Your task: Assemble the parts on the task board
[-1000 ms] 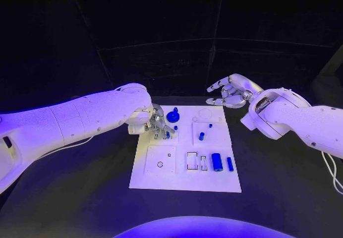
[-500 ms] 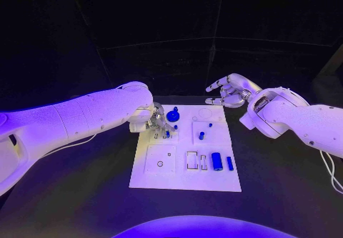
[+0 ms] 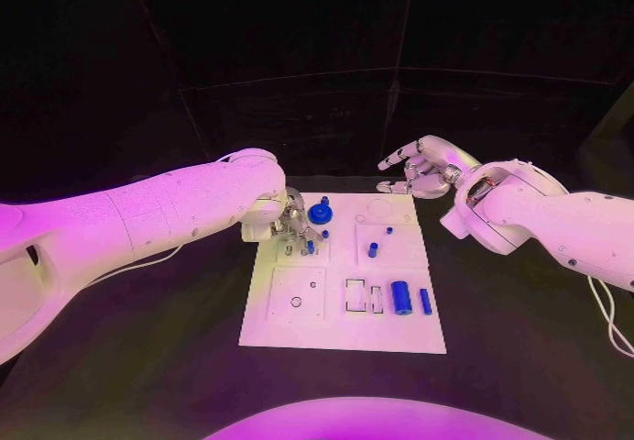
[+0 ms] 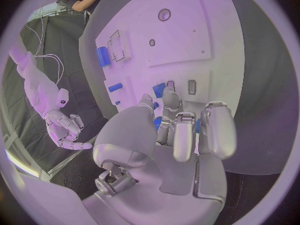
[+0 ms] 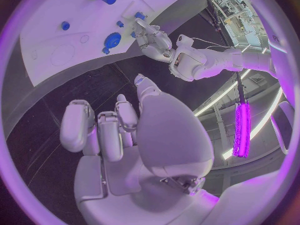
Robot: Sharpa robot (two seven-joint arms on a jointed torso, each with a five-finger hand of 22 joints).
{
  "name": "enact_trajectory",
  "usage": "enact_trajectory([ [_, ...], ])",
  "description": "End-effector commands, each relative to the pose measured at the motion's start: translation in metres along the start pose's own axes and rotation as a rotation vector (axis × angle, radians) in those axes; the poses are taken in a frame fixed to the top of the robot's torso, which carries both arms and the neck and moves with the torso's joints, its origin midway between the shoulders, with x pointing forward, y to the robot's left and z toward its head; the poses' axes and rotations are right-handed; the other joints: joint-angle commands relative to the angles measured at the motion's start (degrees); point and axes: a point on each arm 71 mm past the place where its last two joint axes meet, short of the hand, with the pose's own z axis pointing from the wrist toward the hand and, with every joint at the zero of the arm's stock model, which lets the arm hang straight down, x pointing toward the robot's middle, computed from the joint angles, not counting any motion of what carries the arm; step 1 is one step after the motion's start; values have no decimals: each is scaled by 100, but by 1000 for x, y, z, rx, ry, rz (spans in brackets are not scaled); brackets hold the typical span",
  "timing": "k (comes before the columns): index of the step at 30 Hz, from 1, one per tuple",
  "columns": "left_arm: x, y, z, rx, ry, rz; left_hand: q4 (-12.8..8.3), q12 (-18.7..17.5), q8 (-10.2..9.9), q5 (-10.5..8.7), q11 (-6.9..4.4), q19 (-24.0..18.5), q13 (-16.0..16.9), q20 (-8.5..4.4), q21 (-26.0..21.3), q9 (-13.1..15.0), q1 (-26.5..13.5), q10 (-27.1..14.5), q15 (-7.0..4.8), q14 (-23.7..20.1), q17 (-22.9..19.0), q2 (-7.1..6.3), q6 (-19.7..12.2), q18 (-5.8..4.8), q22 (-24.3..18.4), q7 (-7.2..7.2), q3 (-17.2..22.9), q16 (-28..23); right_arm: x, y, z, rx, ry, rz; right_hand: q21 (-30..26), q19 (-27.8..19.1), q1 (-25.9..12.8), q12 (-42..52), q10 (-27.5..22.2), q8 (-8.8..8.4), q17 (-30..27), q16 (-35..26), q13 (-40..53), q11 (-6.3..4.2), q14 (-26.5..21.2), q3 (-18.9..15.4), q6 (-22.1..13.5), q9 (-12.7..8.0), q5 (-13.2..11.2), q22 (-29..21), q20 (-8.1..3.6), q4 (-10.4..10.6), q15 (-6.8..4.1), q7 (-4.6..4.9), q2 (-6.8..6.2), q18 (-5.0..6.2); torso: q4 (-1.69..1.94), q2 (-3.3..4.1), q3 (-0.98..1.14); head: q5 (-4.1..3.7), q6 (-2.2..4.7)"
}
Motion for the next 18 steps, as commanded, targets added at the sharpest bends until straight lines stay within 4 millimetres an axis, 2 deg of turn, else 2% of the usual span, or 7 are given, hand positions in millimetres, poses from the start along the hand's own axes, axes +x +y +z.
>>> enact_trajectory([
  [1,-1,0,0,-15,12,23,-25,34,24,-6,2,80,19,-46,44,10,44,53,-44,508,1111,2,-24,-42,25,-4,1,11,0,1,1,-2,11,-1,-29,-30,-8,19,2,37,689,-38,-5,-18,415,-29,29,-3,40,-8,4,7,-7,1,64,-11,0,2,2,0,-8],
  [12,-1,-4,2,-16,21,31,-43,55,49,-6,-1,84,39,-48,61,23,67,62,-47,510,1120,-7,-27,-47,56,-8,8,16,1,2,1,-2,19,-1,-30,-30,-5,21,3,39,691,-37,-3,-19,416,-27,30,-3,46,-10,4,6,-8,0,70,-11,0,1,3,1,-27],
  [18,0,-5,2,-12,26,35,-120,76,102,-3,-6,79,46,-52,73,50,158,55,-51,511,1123,-11,-57,-48,72,-12,47,17,2,2,2,0,21,-1,-30,-30,-5,21,3,39,691,-37,-3,-19,416,-27,30,-3,46,-10,4,6,-8,0,70,-11,3,-3,3,-6,-34],
])
